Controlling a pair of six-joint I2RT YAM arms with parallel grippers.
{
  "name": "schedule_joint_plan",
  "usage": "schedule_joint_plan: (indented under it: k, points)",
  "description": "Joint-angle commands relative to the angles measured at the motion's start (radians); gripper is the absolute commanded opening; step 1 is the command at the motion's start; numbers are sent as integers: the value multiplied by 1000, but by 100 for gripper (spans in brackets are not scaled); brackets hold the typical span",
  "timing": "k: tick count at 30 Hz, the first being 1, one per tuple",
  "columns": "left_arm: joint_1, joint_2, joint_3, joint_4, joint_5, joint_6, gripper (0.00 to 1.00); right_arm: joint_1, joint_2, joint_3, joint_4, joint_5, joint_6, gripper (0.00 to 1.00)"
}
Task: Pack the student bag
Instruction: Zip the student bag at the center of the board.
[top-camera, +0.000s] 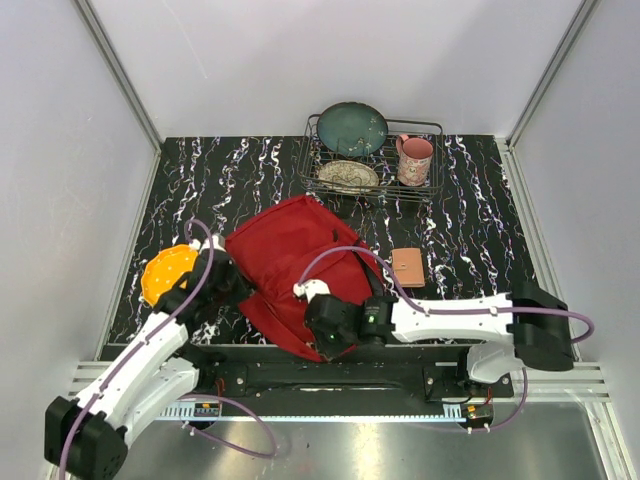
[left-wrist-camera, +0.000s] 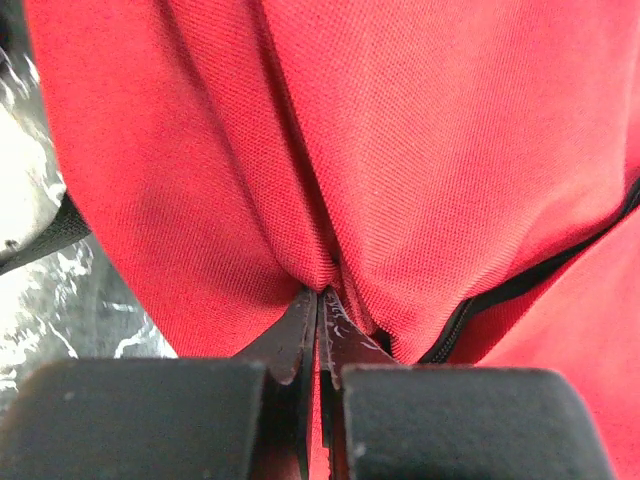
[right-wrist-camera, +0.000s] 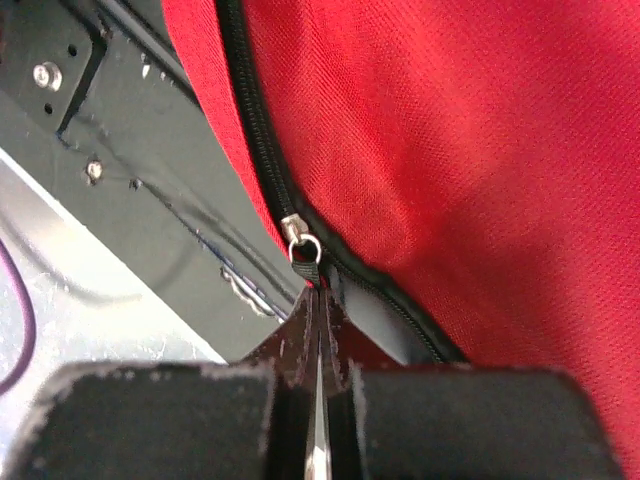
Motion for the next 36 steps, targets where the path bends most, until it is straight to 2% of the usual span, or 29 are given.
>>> schedule_joint_plan:
  k: [1, 3, 5, 6, 7, 10, 11, 15, 21, 24, 28, 29, 34, 36]
  points:
    - [113, 71, 123, 125, 83, 179, 0, -73, 79, 72, 137, -18, -49, 0]
    - [146, 74, 139, 125, 112, 193, 0, -90, 102, 101, 166, -32, -63, 0]
    - [147, 62, 136, 115, 173, 193, 19, -95, 129, 120, 169, -45, -70, 0]
    - [147, 38, 125, 104, 193, 175, 41, -96, 133, 127, 175, -48, -74, 0]
    - [147, 19, 110, 104, 227, 158, 52, -99, 138, 128, 174, -53, -74, 0]
    - [147, -111, 9, 98, 285, 81, 80, -104, 124, 112, 177, -48, -64, 0]
    - [149, -149, -40, 89, 292, 46, 83, -106, 119, 106, 181, -50, -61, 0]
    - [120, -344, -134, 50, 301, -58, 88, -110, 93, 75, 198, -48, -46, 0]
    - [65, -430, -173, -41, 315, -170, 91, -119, 81, 75, 195, -42, -44, 0]
    - [-1, -417, -164, -107, 263, -212, 91, -122, 81, 75, 194, -45, -47, 0]
    - [-144, -394, -140, -180, 96, -293, 91, -126, 81, 75, 194, -45, -49, 0]
    - [-199, -392, -143, -174, 80, -333, 92, -126, 84, 75, 192, -47, -49, 0]
    - [-320, -329, -170, -51, 21, -421, 91, -126, 84, 77, 187, -48, -49, 0]
    - [-348, -290, -165, -43, -10, -421, 86, -126, 81, 75, 189, -50, -43, 0]
